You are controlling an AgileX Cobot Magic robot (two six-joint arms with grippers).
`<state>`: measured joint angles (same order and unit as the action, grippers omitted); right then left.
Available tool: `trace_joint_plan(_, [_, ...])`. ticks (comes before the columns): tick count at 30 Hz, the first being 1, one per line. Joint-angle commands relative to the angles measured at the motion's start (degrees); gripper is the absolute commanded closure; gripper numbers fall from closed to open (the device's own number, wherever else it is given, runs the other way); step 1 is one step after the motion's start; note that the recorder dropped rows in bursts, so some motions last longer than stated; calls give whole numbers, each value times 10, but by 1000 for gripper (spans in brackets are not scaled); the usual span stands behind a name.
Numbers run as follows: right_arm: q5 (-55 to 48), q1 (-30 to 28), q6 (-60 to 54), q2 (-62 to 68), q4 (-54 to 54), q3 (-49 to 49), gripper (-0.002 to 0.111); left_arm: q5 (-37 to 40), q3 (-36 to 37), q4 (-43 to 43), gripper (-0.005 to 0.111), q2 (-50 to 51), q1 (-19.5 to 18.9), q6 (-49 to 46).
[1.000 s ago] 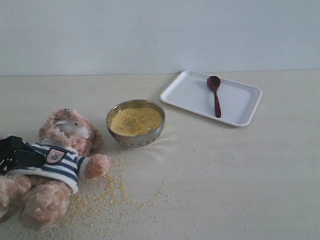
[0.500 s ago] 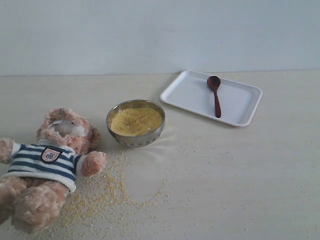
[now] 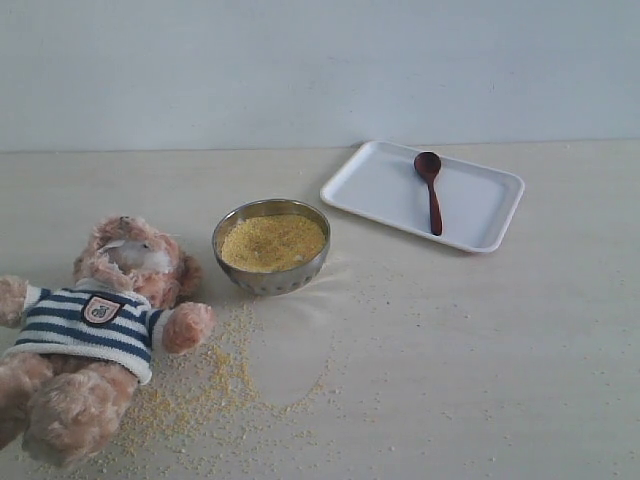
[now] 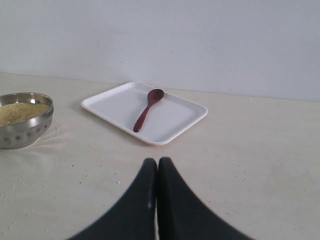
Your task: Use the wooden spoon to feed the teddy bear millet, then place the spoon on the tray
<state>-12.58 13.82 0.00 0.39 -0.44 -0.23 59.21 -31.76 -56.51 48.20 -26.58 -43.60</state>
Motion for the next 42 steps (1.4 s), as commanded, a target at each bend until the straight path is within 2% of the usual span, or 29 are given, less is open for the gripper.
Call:
trace_joint_plan(1, [3, -1, 0, -4, -1, 2, 108, -26, 4, 6, 101, -18, 27, 0])
trace_joint_plan(4, [3, -1, 0, -4, -1, 2, 108, -69, 4, 7, 101, -49, 66, 0])
trace_joint_plan(8, [3, -1, 0, -4, -1, 2, 108, -145, 12, 6, 101, -102, 143, 0])
trace_joint_plan(10, [3, -1, 0, -4, -1, 2, 108, -175, 22, 5, 101, -134, 169, 0])
trace_joint_plan(17, [3, -1, 0, -4, -1, 2, 108, -235, 92, 5, 101, -284, 227, 0])
trace_joint_plan(26, [3, -1, 0, -4, -1, 2, 108, -316, 223, 5, 101, -436, 259, 0])
trace_joint_plan(32, [3, -1, 0, -4, -1, 2, 108, -340, 300, -1, 101, -482, 284, 0])
trace_joint_plan(37, [3, -1, 0, -4, -1, 2, 108, -348, 318, -1, 101, -482, 298, -4])
trace_joint_plan(42, [3, -1, 0, -4, -1, 2, 108, -362, 318, 2, 101, -482, 298, -69])
